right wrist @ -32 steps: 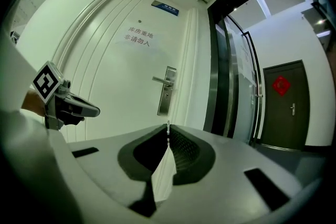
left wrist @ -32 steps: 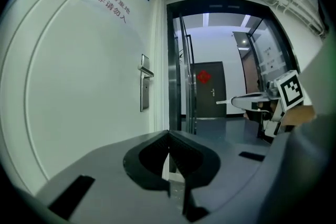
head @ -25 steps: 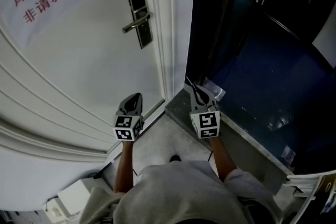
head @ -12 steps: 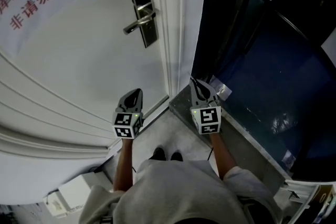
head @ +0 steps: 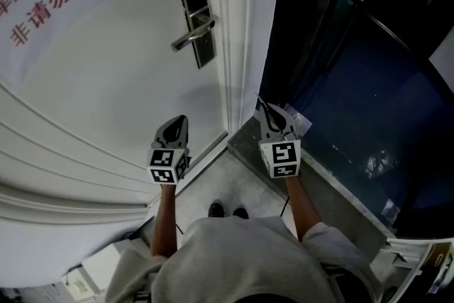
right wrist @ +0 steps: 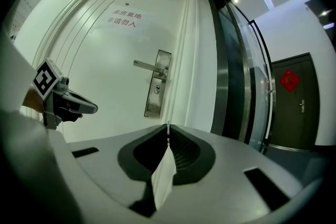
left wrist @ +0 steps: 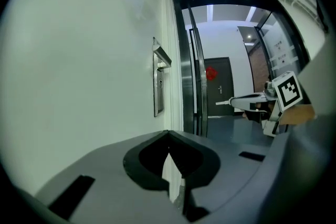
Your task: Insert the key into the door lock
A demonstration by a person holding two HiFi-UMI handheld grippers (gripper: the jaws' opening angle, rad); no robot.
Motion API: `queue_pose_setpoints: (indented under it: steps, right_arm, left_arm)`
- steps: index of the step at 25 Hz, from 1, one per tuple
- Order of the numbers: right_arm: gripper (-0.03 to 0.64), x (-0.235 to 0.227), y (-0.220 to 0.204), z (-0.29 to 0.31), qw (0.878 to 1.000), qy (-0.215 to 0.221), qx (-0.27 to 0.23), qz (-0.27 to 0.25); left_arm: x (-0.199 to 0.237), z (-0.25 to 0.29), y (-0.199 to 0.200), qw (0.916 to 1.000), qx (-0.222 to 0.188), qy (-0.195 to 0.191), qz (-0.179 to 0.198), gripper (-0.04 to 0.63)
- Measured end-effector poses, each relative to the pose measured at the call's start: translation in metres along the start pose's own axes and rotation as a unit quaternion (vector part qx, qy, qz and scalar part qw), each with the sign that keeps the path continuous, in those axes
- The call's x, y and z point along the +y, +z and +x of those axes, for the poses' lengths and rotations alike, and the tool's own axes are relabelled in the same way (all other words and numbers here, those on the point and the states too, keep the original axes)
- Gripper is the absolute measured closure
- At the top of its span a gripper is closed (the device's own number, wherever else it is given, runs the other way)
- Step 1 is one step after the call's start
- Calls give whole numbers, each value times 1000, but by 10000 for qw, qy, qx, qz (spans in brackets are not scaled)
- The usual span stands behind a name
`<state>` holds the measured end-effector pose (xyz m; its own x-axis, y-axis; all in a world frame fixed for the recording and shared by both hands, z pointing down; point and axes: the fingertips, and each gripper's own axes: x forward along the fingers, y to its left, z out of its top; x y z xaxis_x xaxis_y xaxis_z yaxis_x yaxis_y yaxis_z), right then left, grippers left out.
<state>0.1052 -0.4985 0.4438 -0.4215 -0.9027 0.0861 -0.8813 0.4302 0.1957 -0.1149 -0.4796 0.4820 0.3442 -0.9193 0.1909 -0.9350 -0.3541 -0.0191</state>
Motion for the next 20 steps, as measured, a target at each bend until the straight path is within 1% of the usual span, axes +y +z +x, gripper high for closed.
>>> queue_pose_setpoints:
  steps: [4, 7, 14, 20]
  right_arm:
    - [588, -3, 10, 12, 9998, -5, -77, -167]
    - [588, -2, 23, 27, 9993, 55, -190, -311]
    - [588, 9, 47, 65, 9974, 317, -430, -490]
    - [588, 29, 60, 92, 9950, 586, -550, -601]
  left_arm:
    - [7, 2, 3, 10000, -28, -5, 2, 578]
    - [16, -1, 2, 10000, -6, 77, -8, 578]
    - [48, -24, 0, 9988, -2, 487, -74, 578]
    - [72, -44, -6, 9965, 28, 826, -152, 578]
